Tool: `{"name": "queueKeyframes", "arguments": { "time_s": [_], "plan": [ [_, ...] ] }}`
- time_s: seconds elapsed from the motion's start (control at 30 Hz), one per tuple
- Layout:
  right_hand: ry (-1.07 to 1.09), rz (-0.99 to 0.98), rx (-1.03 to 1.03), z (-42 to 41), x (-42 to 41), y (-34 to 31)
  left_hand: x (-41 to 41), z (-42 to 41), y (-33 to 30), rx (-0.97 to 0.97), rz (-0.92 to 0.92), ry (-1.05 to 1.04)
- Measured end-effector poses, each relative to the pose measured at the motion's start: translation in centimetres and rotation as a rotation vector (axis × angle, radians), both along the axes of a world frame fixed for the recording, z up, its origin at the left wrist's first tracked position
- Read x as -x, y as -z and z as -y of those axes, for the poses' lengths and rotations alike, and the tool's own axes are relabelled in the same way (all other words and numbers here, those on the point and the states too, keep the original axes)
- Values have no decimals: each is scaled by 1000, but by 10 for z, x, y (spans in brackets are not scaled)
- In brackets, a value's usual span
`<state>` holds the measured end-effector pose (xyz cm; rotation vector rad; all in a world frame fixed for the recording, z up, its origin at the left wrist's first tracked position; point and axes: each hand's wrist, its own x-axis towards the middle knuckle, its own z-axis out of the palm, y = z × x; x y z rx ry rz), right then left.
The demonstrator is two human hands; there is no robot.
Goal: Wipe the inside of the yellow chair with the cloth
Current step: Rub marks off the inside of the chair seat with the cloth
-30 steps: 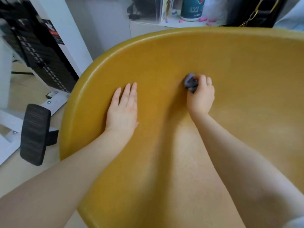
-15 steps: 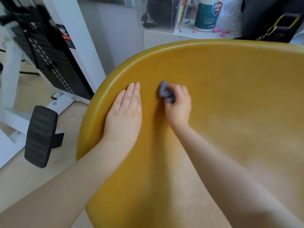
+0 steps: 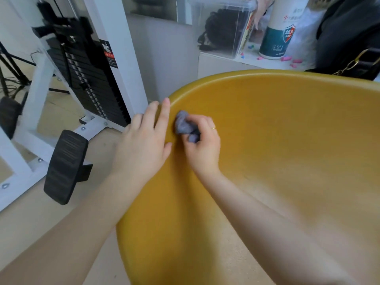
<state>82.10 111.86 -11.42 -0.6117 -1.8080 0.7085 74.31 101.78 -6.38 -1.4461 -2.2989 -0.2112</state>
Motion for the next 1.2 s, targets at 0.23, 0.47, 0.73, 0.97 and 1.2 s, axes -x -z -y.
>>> {"name": "queueKeyframes", "arguments": {
  "time_s": [0.23, 0.47, 0.73, 0.97, 1.2],
  "plan": [
    [357, -147, 304, -63, 4, -23, -1, 3, 1, 19, -23, -18],
    [-38, 81, -92, 27, 3, 7, 2, 3, 3, 4, -47, 0],
    [306, -105, 80, -65, 7, -30, 0, 4, 2, 28, -33, -39],
    [471, -112, 131, -54, 21, -20, -2, 3, 1, 56, -106, -82],
    [129, 150, -219, -18, 1, 13, -9, -8, -14, 86, 109, -55]
  ]
}}
